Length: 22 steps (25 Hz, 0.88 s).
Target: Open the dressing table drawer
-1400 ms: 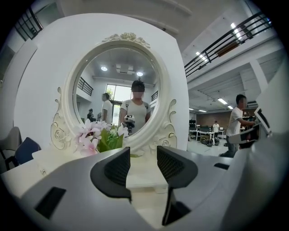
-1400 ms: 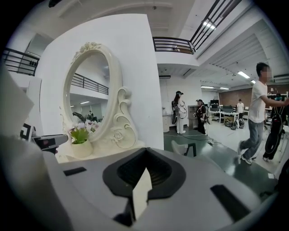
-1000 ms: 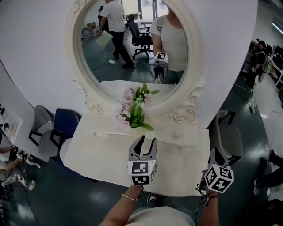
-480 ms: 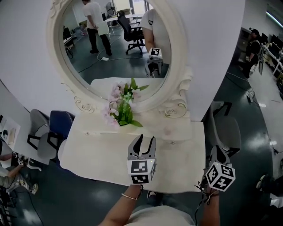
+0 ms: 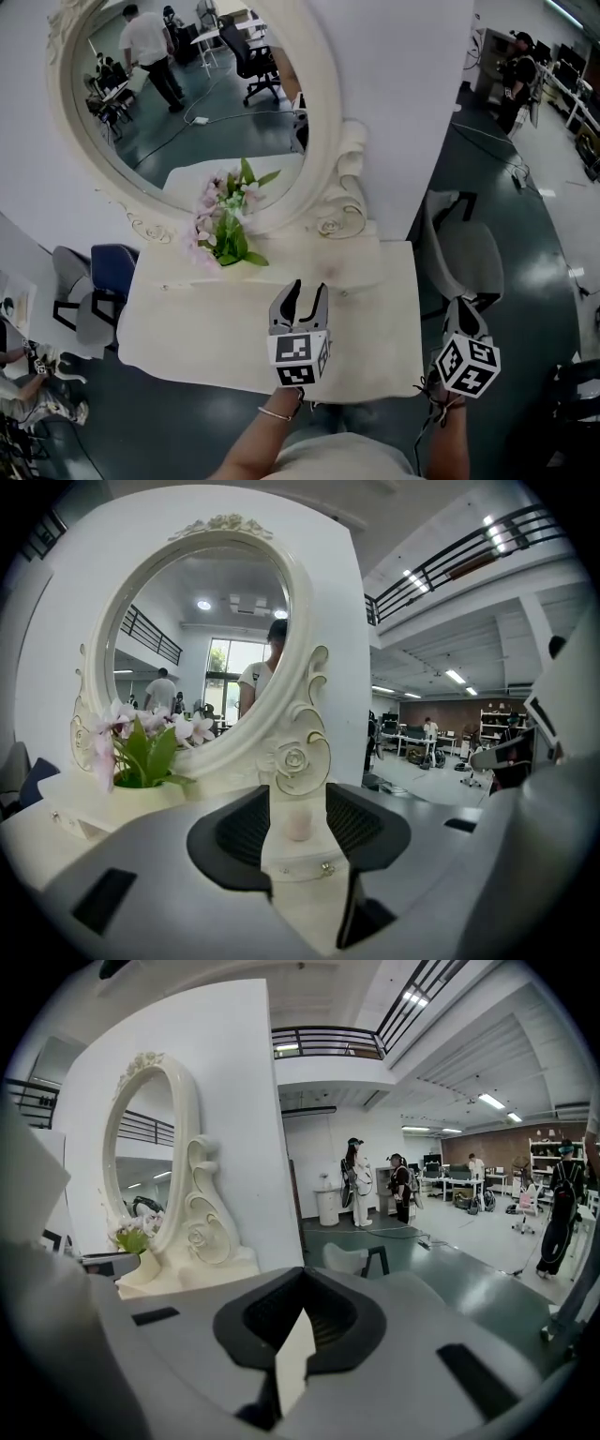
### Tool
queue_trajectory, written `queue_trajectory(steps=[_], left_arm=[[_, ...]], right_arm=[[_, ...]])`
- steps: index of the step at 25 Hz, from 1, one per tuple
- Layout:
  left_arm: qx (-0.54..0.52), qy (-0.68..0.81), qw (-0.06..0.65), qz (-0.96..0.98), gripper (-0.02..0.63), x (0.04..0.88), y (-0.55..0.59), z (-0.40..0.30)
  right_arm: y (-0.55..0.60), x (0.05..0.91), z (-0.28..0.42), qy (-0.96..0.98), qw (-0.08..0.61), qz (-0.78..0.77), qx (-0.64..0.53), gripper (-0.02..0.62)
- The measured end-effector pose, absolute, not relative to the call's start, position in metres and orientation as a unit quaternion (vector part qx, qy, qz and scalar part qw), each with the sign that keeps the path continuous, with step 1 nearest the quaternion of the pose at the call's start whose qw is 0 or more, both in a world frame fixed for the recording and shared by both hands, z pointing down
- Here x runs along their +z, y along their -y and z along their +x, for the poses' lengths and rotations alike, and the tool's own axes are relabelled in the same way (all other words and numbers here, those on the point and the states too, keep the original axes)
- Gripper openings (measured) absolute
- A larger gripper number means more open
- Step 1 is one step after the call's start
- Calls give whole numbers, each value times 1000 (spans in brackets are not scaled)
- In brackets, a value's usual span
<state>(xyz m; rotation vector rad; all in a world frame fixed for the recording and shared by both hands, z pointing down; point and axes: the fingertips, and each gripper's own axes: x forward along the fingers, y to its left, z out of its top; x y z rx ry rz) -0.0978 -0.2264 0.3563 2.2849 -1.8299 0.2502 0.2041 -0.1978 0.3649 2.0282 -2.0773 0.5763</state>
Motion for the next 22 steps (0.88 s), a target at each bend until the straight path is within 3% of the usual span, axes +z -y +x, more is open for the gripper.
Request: queue_trajectory(steps=[22], left_arm=[[135, 620, 155, 757, 187, 430, 222, -60]], right_arm=[[221, 420, 220, 710, 132, 653, 227, 8]])
